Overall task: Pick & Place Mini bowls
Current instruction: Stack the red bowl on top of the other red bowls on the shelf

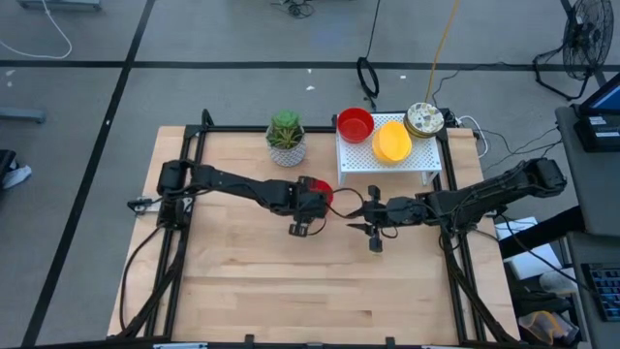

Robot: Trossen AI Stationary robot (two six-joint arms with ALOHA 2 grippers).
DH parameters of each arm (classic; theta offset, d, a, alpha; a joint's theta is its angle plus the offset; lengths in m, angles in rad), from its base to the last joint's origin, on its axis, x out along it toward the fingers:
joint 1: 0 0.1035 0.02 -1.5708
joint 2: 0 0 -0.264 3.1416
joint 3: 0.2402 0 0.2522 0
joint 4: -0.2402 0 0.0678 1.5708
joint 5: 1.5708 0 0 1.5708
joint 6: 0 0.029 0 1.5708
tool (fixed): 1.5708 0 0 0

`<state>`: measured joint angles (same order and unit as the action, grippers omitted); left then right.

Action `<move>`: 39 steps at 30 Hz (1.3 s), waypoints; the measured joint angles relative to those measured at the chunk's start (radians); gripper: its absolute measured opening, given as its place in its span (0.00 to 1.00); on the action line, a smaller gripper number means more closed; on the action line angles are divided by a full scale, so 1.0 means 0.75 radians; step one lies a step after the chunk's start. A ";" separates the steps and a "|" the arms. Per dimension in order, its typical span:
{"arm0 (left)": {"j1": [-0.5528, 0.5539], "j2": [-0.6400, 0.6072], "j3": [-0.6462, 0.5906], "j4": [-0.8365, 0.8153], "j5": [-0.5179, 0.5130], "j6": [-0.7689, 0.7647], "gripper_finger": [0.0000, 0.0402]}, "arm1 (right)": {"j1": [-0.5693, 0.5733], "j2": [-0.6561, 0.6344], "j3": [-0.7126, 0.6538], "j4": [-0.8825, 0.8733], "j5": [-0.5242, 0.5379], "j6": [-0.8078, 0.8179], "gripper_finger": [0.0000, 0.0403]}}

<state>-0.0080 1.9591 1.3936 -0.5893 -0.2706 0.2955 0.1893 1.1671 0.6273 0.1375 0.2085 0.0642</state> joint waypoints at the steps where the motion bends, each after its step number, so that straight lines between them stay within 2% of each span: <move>1: -0.011 -0.012 0.001 0.001 -0.056 0.000 0.42 | 0.000 0.000 0.000 0.000 0.000 0.000 0.27; 5: -0.059 -0.081 0.001 -0.026 -0.188 -0.013 0.50 | -0.003 0.000 0.001 -0.003 0.000 0.002 0.27; 12: -0.161 -0.301 0.001 -0.126 -0.121 -0.082 0.54 | -0.059 0.038 0.003 0.043 0.003 0.003 0.27; 21: -0.282 -0.641 0.002 -0.211 -0.126 -0.504 0.47 | -0.152 0.330 0.023 0.268 0.001 -0.099 0.27; 27: -0.326 -0.797 0.002 -0.220 -0.125 -0.682 0.43 | -0.184 0.557 0.180 0.268 0.002 -0.118 0.27; 31: -0.348 -0.863 0.002 -0.223 -0.094 -0.719 0.41 | -0.191 0.688 0.323 0.136 0.007 -0.150 0.27; 35: -0.375 -0.895 0.002 -0.228 -0.082 -0.752 0.39 | -0.210 0.768 0.440 -0.015 0.011 -0.138 0.27; 39: -0.400 -0.905 0.002 -0.237 -0.080 -0.751 0.38 | -0.220 0.810 0.497 -0.049 0.063 -0.146 0.27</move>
<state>-0.3080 1.2804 1.3949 -0.7673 -0.3309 -0.2680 0.0244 1.7743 1.0000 0.1006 0.2561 -0.0457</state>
